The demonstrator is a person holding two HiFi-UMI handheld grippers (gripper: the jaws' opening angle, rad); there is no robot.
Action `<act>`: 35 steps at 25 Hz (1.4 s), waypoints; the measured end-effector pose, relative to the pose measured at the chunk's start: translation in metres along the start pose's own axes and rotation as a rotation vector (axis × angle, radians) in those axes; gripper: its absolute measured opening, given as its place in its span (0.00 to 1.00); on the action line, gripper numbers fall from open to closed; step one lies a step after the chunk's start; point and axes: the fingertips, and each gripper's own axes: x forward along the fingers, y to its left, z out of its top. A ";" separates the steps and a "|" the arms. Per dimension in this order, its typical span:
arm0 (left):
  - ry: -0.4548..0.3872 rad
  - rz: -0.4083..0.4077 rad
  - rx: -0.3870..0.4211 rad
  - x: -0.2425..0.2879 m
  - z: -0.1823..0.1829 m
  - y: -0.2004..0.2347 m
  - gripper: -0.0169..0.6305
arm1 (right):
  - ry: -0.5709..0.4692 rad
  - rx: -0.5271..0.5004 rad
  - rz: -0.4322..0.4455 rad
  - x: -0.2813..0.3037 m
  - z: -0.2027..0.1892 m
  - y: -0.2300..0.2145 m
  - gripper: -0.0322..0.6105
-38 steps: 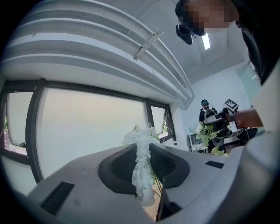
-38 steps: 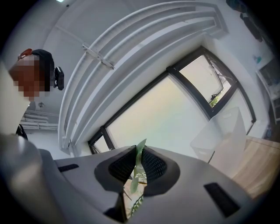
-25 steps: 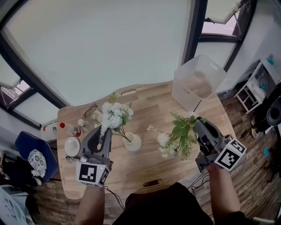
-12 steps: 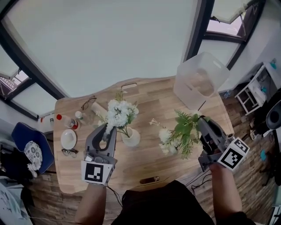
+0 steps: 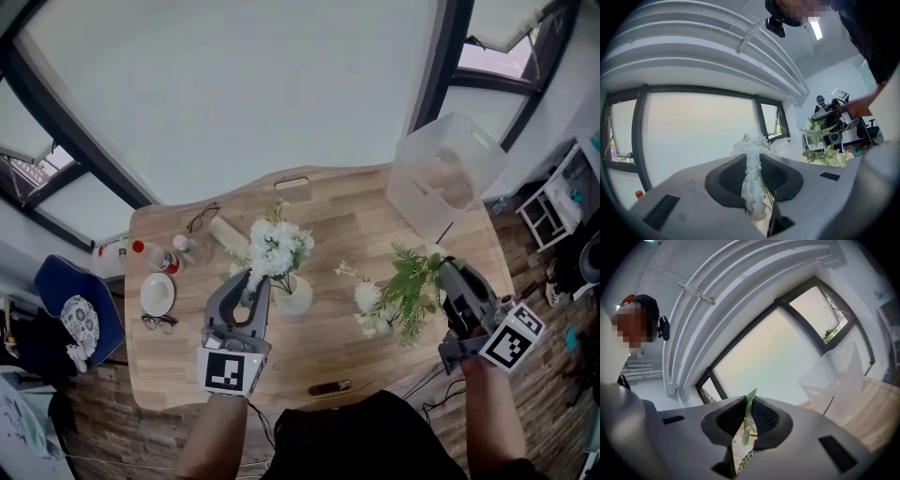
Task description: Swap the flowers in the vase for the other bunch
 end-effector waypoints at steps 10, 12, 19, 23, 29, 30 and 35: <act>-0.008 0.028 -0.003 0.002 -0.019 -0.008 0.15 | 0.022 -0.015 0.004 -0.001 -0.004 -0.005 0.14; -0.006 0.028 -0.006 0.003 -0.025 -0.007 0.15 | 0.025 -0.020 0.004 -0.001 -0.004 -0.005 0.14; 0.032 0.032 -0.031 0.004 -0.046 -0.010 0.15 | 0.049 -0.035 0.004 0.001 -0.005 -0.006 0.14; 0.037 0.032 -0.048 0.005 -0.052 -0.013 0.15 | 0.049 -0.035 -0.001 0.000 -0.006 -0.007 0.14; 0.033 0.030 -0.038 0.006 -0.054 -0.013 0.15 | 0.041 -0.041 0.004 0.000 -0.003 -0.002 0.14; 0.035 0.024 -0.034 0.006 -0.055 -0.014 0.15 | 0.042 -0.040 0.004 0.000 -0.003 -0.001 0.14; 0.051 0.010 -0.019 0.008 -0.057 -0.017 0.16 | 0.044 -0.049 0.006 0.000 0.000 0.003 0.14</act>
